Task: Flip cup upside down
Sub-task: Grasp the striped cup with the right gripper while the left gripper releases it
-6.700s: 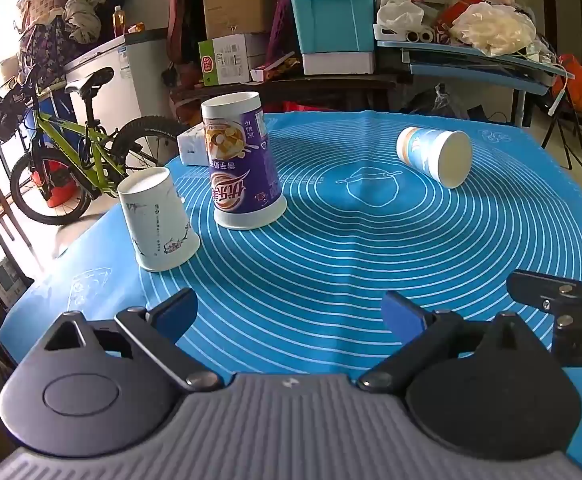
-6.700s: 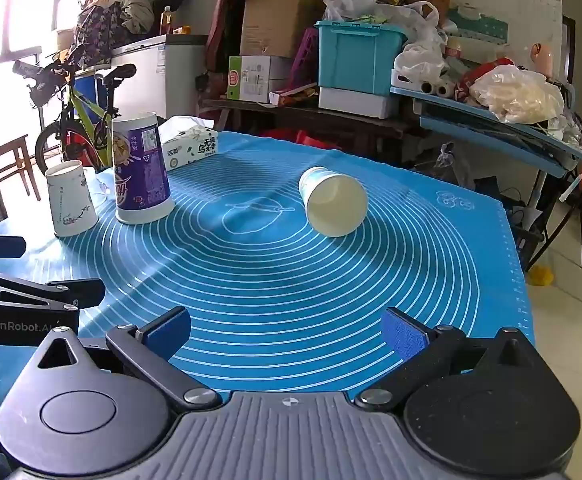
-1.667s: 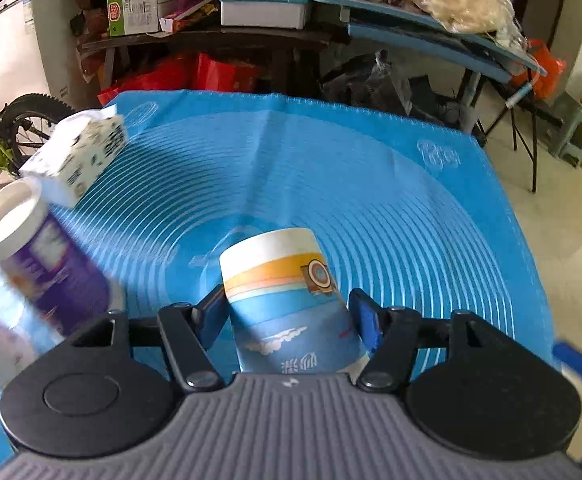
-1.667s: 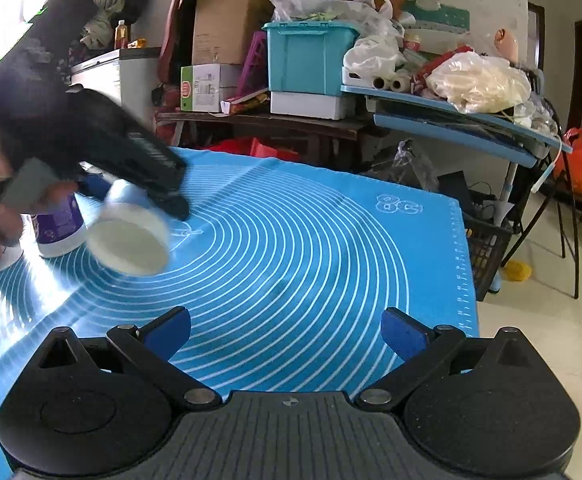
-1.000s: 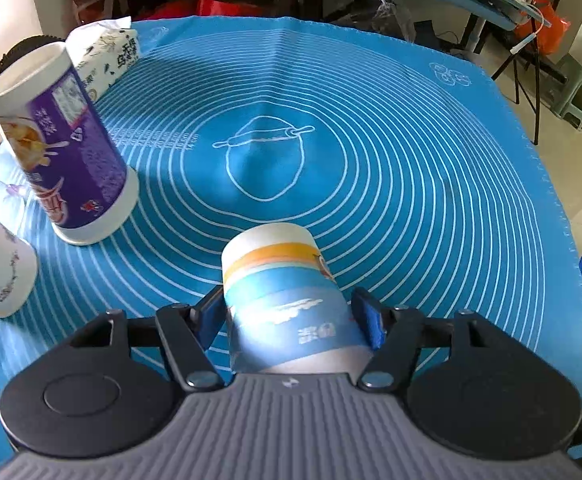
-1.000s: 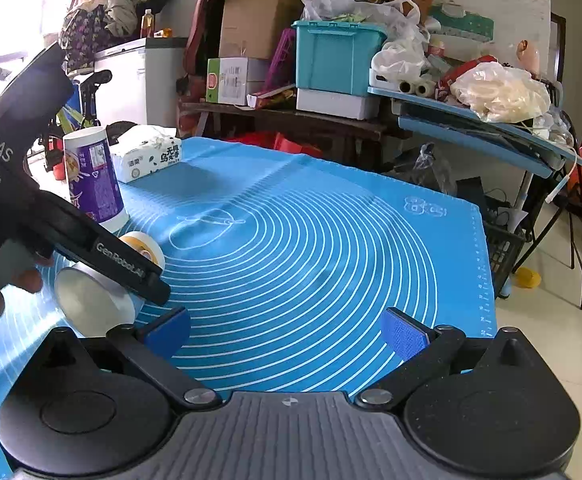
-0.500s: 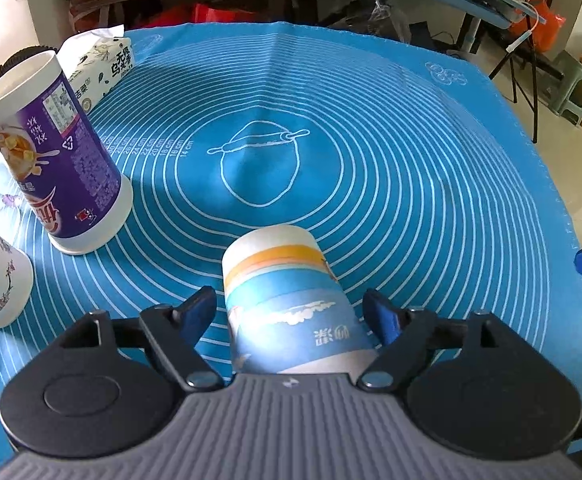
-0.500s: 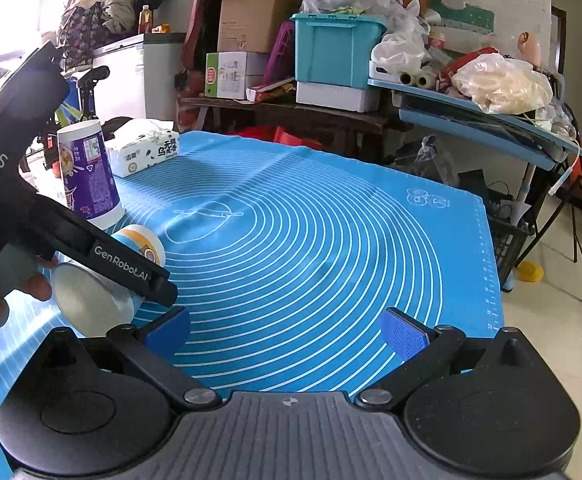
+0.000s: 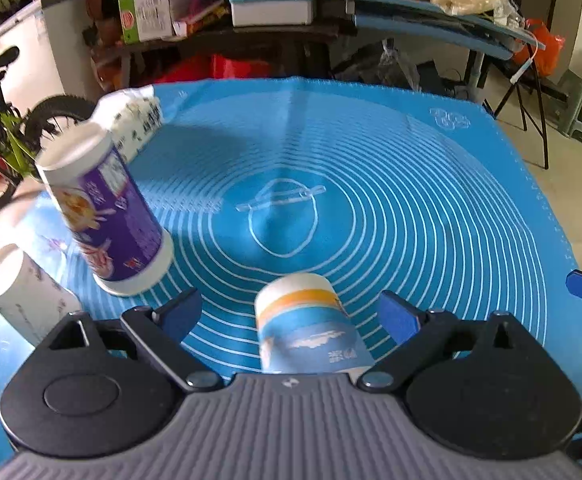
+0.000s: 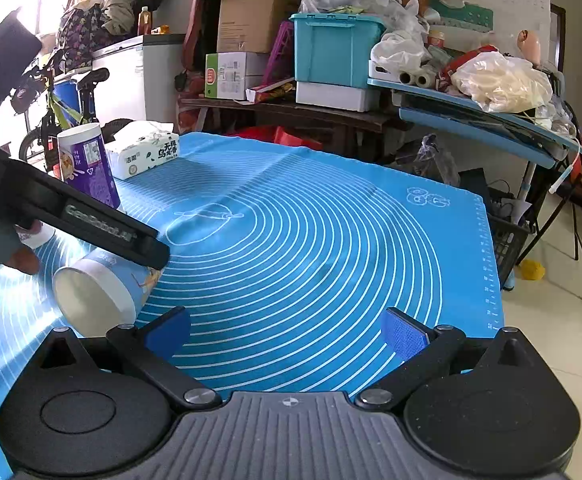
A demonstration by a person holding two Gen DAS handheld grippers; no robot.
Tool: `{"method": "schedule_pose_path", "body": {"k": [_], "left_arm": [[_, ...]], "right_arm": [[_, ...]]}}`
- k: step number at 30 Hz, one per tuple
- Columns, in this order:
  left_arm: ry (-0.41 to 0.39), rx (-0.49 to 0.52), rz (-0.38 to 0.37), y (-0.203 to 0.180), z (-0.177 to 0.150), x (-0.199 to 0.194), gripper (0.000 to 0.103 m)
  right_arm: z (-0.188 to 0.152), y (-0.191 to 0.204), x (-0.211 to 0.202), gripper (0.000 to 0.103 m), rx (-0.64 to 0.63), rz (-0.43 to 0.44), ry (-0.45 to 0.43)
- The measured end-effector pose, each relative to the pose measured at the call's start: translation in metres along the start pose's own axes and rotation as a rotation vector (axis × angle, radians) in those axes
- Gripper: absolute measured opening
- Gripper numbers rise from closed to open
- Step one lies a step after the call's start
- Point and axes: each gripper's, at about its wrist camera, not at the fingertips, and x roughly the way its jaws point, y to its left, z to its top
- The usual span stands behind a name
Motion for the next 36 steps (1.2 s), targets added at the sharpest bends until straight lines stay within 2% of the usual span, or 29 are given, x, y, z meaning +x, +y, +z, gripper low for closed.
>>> {"method": "schedule_pose_path", "body": {"k": [10, 21, 29, 33, 36], "left_arm": [[-0.104, -0.027, 0.076, 0.023, -0.017, -0.038, 0.094], [-0.151, -0.074, 0.127, 0.055, -0.051, -0.054, 0.094], [-0.163, -0.136, 0.126, 0.076, -0.073, -0.044, 0.094], [-0.145, -0.134, 0.116, 0.082, -0.075, -0.037, 0.094], [-0.135, -0.133, 0.116, 0.085, -0.079, -0.031, 0.094]], "right_arm": [[0.013, 0.008, -0.013, 0.103, -0.013, 0.033, -0.025], [0.033, 0.024, -0.018, 0.103, -0.031, 0.106, -0.018], [0.057, 0.038, -0.001, 0.103, -0.050, 0.195, 0.069], [0.072, 0.055, 0.022, 0.103, -0.092, 0.213, 0.125], [0.084, 0.062, 0.047, 0.103, -0.062, 0.266, 0.204]]}}
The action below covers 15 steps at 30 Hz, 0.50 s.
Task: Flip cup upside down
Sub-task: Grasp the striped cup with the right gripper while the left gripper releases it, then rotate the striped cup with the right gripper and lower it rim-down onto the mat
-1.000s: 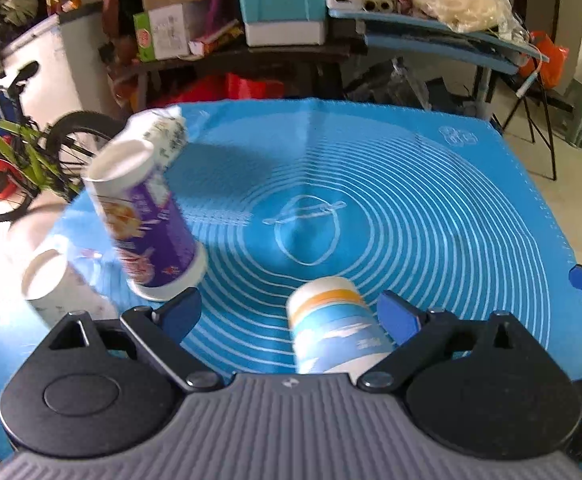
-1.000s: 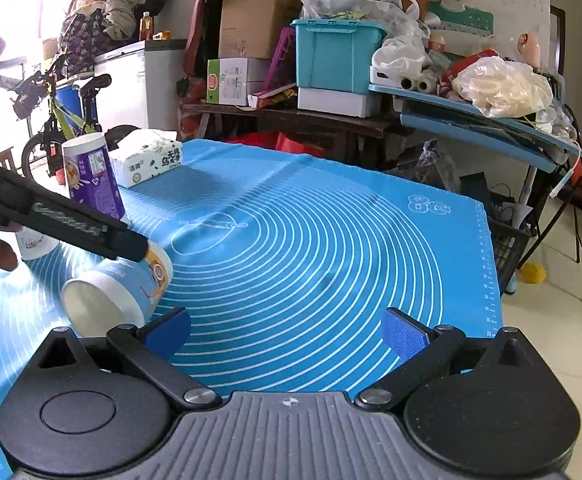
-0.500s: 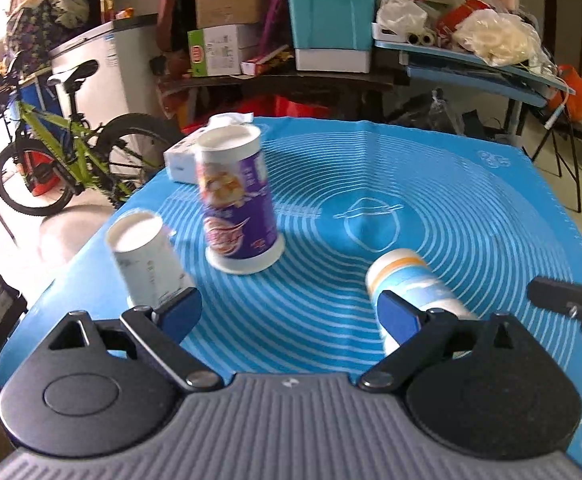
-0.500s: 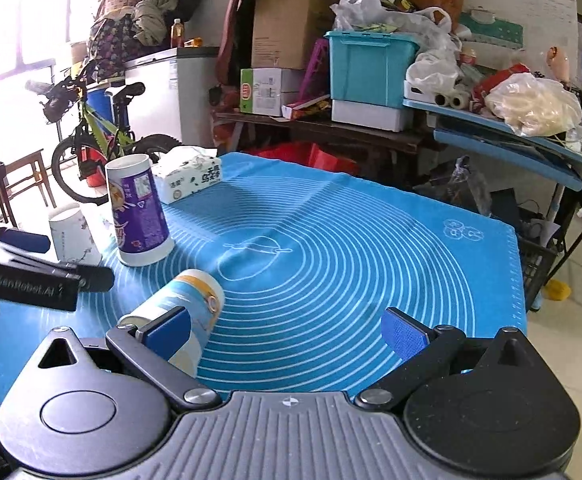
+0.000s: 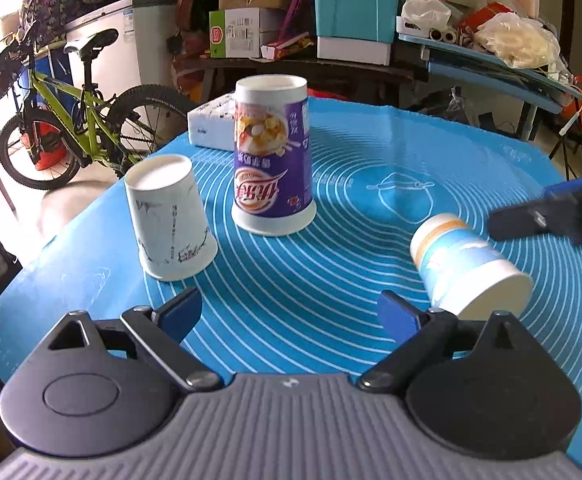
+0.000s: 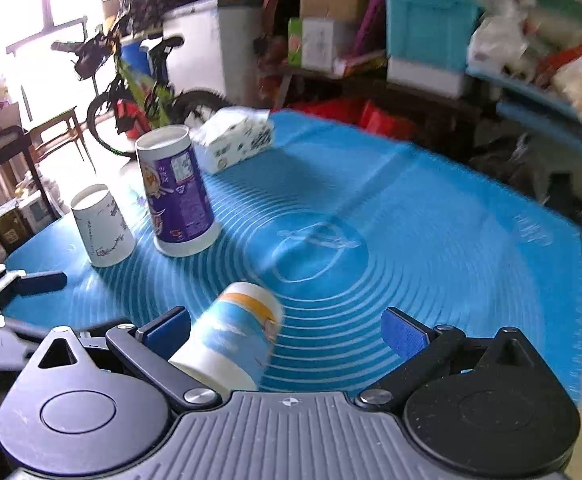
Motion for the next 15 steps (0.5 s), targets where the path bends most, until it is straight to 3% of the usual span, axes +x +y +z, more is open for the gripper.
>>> {"method": "schedule_pose_path", "body": {"k": [6, 15], "left_arm": [[0.025, -0.023, -0.016, 0.010, -0.004, 0.009, 0.094], [0.036, -0.032, -0.048, 0.012, -0.004, 0.012, 0.094]], "right_arm": [[0.025, -0.004, 0.047, 0.102, 0.099, 0.079, 0.155], [0.025, -0.013, 0.097, 0.088, 0.206, 0.136, 0.334]]}}
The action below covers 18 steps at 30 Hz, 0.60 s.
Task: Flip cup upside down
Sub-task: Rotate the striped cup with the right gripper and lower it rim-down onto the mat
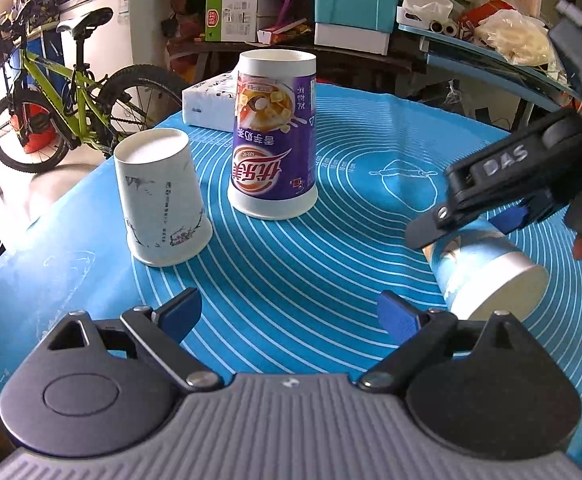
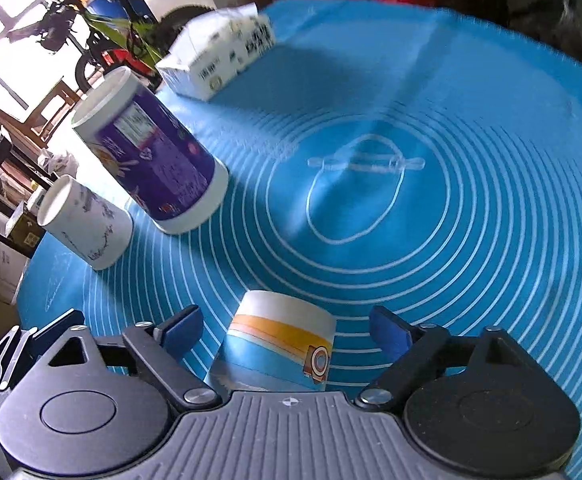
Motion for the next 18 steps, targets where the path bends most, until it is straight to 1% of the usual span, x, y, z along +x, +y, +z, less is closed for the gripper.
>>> {"method": "schedule_pose_path", "body": {"k": [1, 2, 3, 4, 5, 7, 9, 11, 14, 15, 16, 18], "left_arm": [[0.001, -0.003, -0.001, 0.000, 0.000, 0.000, 0.094], [0.001, -0.003, 0.001, 0.000, 0.000, 0.000, 0.094], [0.002, -0.003, 0.004, 0.000, 0.000, 0.001, 0.094], [0.001, -0.002, 0.007, 0.000, 0.000, 0.001, 0.094], [0.000, -0.003, 0.010, 0.001, 0.000, 0.001, 0.094], [-0.002, -0.010, 0.012, 0.001, 0.001, 0.000, 0.094], [-0.004, -0.017, 0.010, 0.000, 0.002, 0.000, 0.094], [-0.010, -0.020, 0.013, -0.001, 0.002, 0.000, 0.094], [-0.022, -0.026, 0.019, -0.003, 0.002, 0.000, 0.094], [-0.026, -0.030, 0.019, -0.004, 0.003, -0.001, 0.094], [-0.029, -0.033, 0.020, -0.005, 0.003, -0.001, 0.094], [-0.037, -0.038, 0.027, -0.006, 0.003, -0.001, 0.094]], "right_arm": [[0.001, 0.001, 0.002, 0.085, -0.005, 0.000, 0.003], [0.002, 0.003, 0.002, 0.079, -0.013, -0.001, 0.009], [0.004, 0.005, 0.001, 0.069, -0.022, -0.022, 0.010], [0.004, 0.006, 0.000, 0.053, -0.032, -0.025, 0.009], [0.003, 0.006, -0.002, 0.053, -0.031, -0.011, 0.009], [-0.001, 0.011, -0.007, 0.054, -0.073, -0.029, -0.015], [-0.009, 0.016, -0.015, 0.054, -0.120, -0.059, -0.081], [-0.019, 0.024, -0.027, 0.053, -0.169, -0.102, -0.181], [-0.034, 0.034, -0.046, 0.053, -0.254, -0.197, -0.368], [-0.042, 0.039, -0.052, 0.053, -0.296, -0.236, -0.447], [-0.053, 0.046, -0.056, 0.053, -0.357, -0.303, -0.559], [-0.072, 0.053, -0.055, 0.054, -0.439, -0.409, -0.721]]}}
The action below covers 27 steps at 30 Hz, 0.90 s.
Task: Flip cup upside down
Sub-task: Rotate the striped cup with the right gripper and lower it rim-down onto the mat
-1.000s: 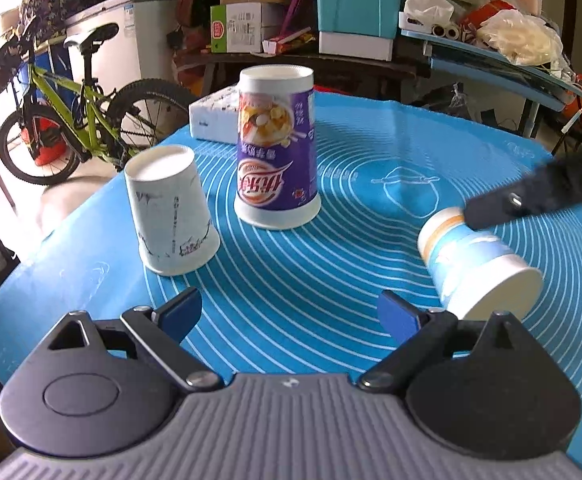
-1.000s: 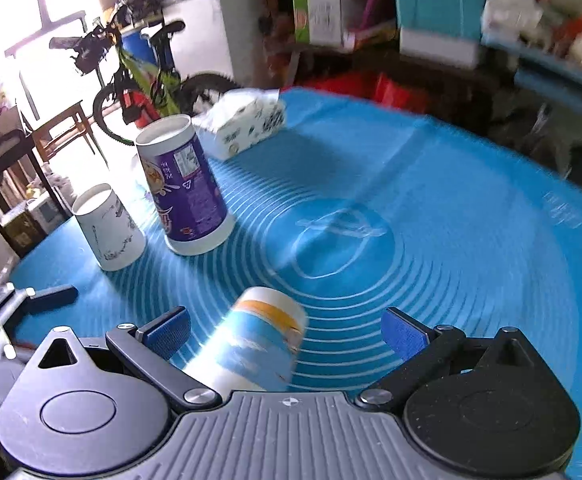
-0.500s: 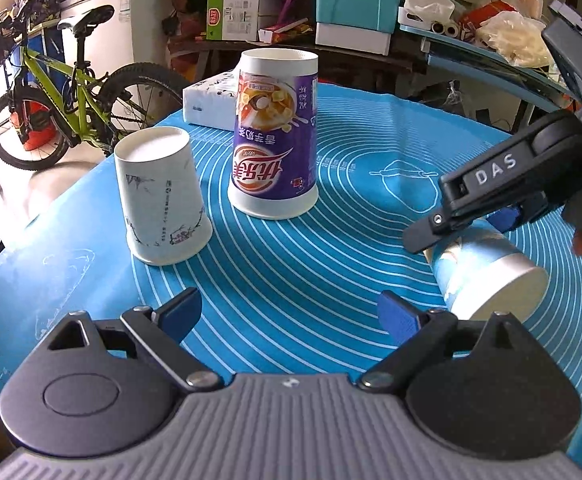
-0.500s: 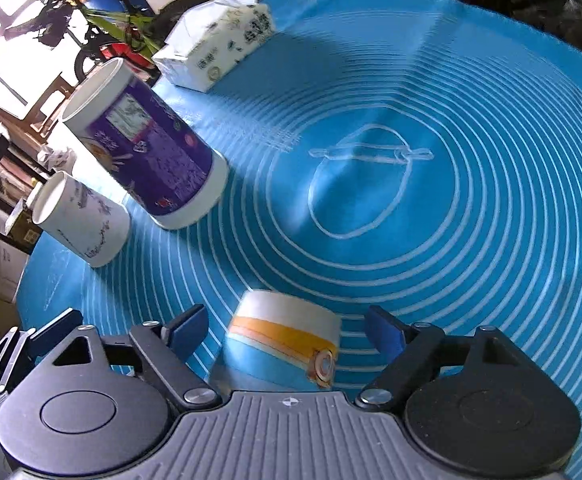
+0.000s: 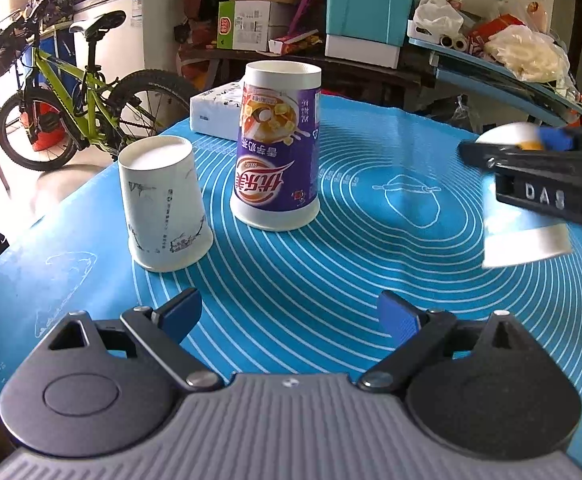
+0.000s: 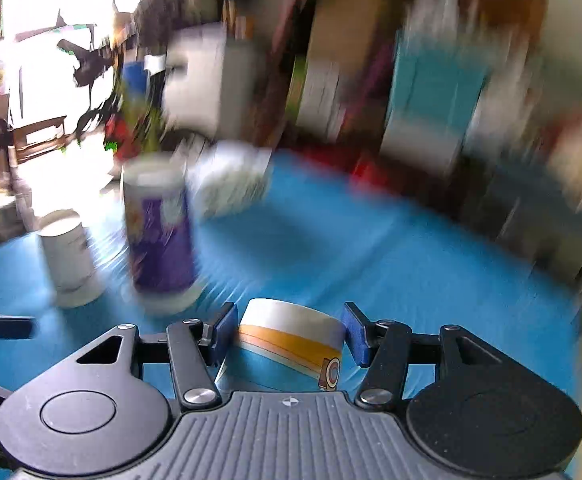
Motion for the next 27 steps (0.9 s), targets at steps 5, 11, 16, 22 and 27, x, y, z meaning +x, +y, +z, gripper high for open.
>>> {"method": "schedule_pose_path", "body": {"k": [5, 11, 16, 22, 27], "left_arm": [[0.001, 0.005, 0.007, -0.004, -0.002, 0.001, 0.094], [0.004, 0.009, 0.004, -0.006, -0.003, 0.000, 0.094], [0.013, 0.019, -0.006, -0.011, -0.005, -0.001, 0.094], [0.027, 0.026, -0.007, -0.015, -0.011, -0.007, 0.094], [0.033, 0.021, -0.005, -0.019, -0.014, -0.010, 0.094]], "right_arm": [[-0.033, 0.003, -0.010, 0.054, 0.057, -0.013, -0.126], [-0.061, -0.007, -0.029, 0.054, 0.156, 0.000, -0.134], [-0.072, -0.012, -0.051, 0.054, 0.187, 0.030, -0.111], [-0.077, -0.023, -0.059, 0.052, 0.298, 0.102, -0.042], [-0.080, -0.019, -0.064, 0.065, 0.277, 0.093, -0.029]]}}
